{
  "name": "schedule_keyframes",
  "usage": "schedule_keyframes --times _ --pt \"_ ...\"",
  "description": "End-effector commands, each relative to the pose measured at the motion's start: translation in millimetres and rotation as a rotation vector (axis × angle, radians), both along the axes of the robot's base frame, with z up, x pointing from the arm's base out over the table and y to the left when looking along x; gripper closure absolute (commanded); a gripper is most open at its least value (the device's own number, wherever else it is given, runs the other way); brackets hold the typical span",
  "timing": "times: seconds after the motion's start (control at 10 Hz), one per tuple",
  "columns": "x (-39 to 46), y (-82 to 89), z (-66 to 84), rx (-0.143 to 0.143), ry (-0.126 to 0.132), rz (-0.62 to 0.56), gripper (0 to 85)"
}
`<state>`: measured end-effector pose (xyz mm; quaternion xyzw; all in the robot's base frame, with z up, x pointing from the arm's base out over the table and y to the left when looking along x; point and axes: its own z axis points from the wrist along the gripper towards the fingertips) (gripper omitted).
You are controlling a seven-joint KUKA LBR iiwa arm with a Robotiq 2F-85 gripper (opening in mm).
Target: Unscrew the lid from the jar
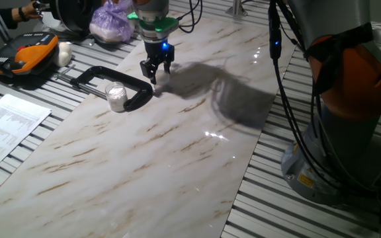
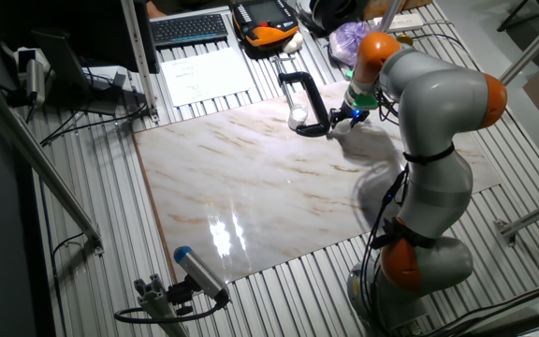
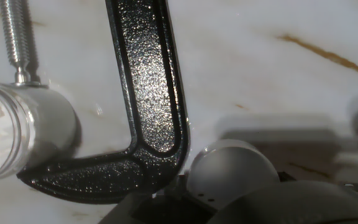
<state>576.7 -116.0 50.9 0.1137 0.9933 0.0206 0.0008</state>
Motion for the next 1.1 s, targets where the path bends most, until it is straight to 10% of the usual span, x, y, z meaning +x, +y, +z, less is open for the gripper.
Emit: schedule_keyframes --times 0.0,0.4,0.8,1.0 --pt "-1.1 -0.3 0.1 -0.002 0.0 0.001 85.0" --pt "-4.6 -1.5 0.8 -0.056 -0.006 0.029 85.0" --pt "-5.2 -1.6 0.8 -0.049 -0.012 0.019 85.0" --pt "-5.2 -1.6 0.8 -0.045 -0.016 0.003 51.0"
